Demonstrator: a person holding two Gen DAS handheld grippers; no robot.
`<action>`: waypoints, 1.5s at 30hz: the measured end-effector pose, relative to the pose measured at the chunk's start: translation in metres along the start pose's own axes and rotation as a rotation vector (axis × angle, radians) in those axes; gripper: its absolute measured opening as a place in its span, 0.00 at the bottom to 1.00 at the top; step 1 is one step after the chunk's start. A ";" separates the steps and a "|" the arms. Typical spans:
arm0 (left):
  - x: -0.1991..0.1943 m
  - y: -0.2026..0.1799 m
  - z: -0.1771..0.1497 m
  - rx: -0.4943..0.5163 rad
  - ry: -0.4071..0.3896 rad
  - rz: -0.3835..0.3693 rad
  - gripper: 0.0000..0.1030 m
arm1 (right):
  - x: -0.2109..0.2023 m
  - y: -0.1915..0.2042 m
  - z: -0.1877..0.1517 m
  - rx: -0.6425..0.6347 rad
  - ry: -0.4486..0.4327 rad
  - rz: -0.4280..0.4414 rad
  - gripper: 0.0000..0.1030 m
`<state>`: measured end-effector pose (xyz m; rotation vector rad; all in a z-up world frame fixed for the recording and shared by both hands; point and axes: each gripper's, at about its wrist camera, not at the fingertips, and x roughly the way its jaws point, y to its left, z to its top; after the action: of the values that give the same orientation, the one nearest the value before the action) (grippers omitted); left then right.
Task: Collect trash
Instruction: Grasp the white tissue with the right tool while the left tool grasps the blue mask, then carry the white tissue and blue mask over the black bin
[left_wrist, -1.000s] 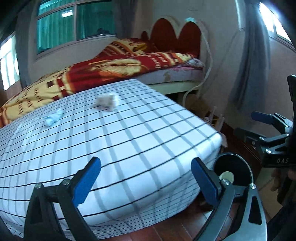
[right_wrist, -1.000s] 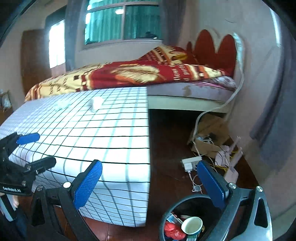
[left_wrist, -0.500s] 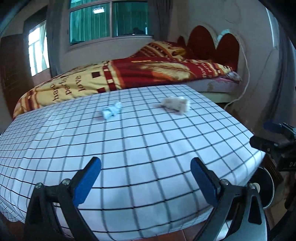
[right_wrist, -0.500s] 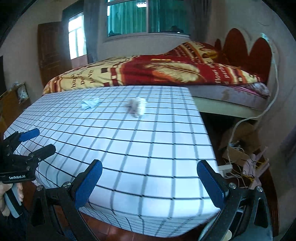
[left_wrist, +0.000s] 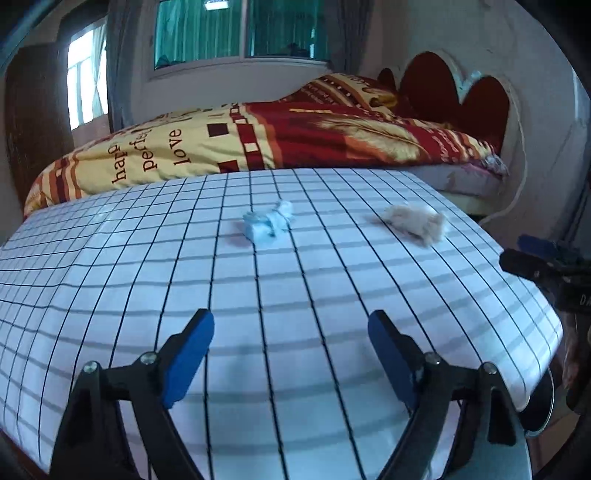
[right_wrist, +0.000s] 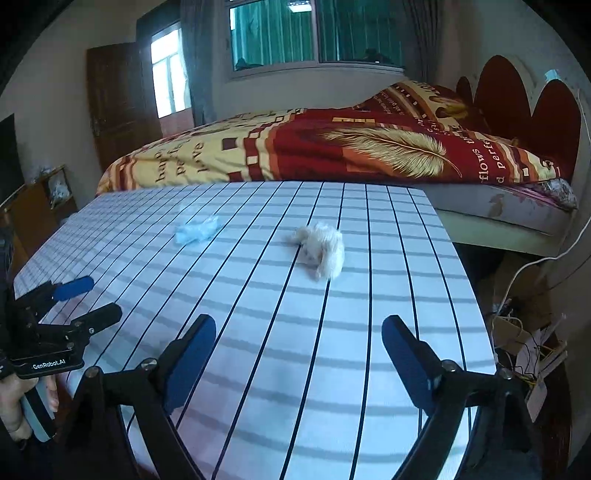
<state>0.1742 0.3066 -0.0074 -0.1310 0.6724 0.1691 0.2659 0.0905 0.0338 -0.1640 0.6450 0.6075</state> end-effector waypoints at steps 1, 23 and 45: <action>0.006 0.003 0.004 -0.002 0.006 0.001 0.83 | 0.009 -0.001 0.006 -0.004 0.009 -0.003 0.88; 0.137 0.020 0.072 0.056 0.192 -0.056 0.67 | 0.144 -0.022 0.061 -0.061 0.205 0.014 0.40; 0.058 -0.037 0.045 0.139 0.106 -0.113 0.40 | 0.056 -0.022 0.032 -0.032 0.108 0.016 0.34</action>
<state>0.2533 0.2853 -0.0062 -0.0441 0.7779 0.0067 0.3307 0.1100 0.0241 -0.2221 0.7415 0.6280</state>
